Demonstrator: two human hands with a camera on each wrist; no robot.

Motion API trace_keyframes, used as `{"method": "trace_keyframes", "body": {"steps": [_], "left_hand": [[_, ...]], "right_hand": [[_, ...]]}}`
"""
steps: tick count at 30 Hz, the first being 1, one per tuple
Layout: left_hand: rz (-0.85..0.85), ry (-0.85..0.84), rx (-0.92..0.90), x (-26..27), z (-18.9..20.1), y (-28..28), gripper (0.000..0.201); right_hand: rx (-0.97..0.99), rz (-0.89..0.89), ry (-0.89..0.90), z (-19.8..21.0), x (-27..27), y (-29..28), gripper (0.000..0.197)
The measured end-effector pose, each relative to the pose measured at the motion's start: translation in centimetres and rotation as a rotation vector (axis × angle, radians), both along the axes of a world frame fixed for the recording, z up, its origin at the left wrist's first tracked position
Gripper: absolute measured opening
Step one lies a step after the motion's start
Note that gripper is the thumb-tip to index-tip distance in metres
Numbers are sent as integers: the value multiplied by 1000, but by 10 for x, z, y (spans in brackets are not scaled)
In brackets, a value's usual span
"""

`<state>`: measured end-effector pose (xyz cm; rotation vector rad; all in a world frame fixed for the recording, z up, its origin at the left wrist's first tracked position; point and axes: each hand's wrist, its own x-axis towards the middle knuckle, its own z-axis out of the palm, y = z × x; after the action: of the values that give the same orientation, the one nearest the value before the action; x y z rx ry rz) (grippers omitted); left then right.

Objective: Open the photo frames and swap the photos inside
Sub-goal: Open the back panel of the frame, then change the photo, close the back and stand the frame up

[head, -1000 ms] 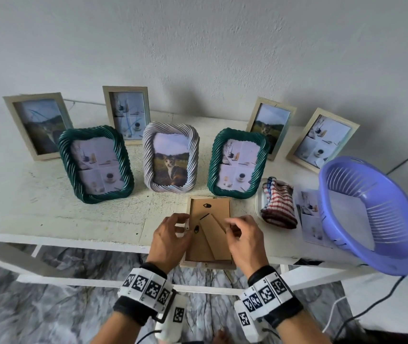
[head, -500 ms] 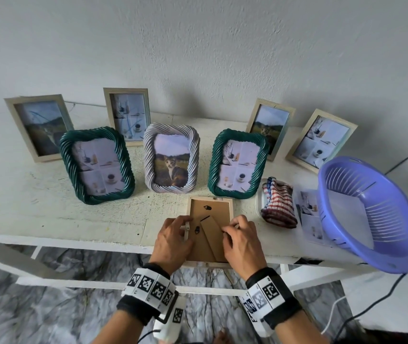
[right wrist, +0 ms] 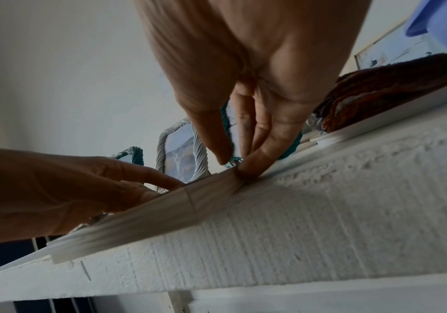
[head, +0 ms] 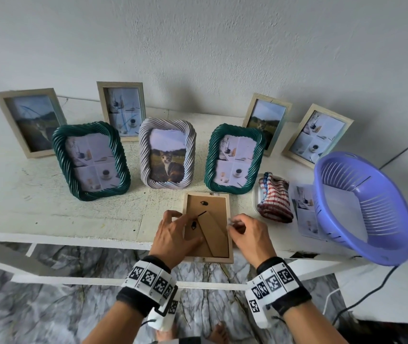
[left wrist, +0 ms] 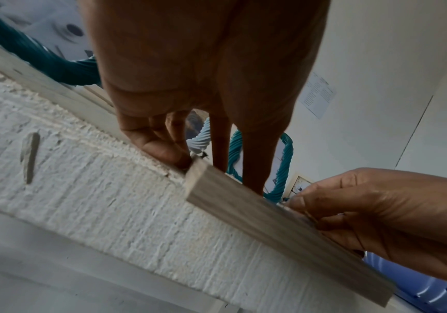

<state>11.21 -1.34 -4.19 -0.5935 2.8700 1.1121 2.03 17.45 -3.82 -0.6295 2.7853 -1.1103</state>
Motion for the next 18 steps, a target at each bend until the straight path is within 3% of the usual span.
{"method": "trace_keyframes", "body": {"steps": [7,18], "left_hand": [[-14,7,-13,0,-1,0,60],[-19,-6,-11,1,0,0,60]], "right_hand": [[33,-16,82,-8,5,-7,10],[59,130,11,1,-4,0,24]]}}
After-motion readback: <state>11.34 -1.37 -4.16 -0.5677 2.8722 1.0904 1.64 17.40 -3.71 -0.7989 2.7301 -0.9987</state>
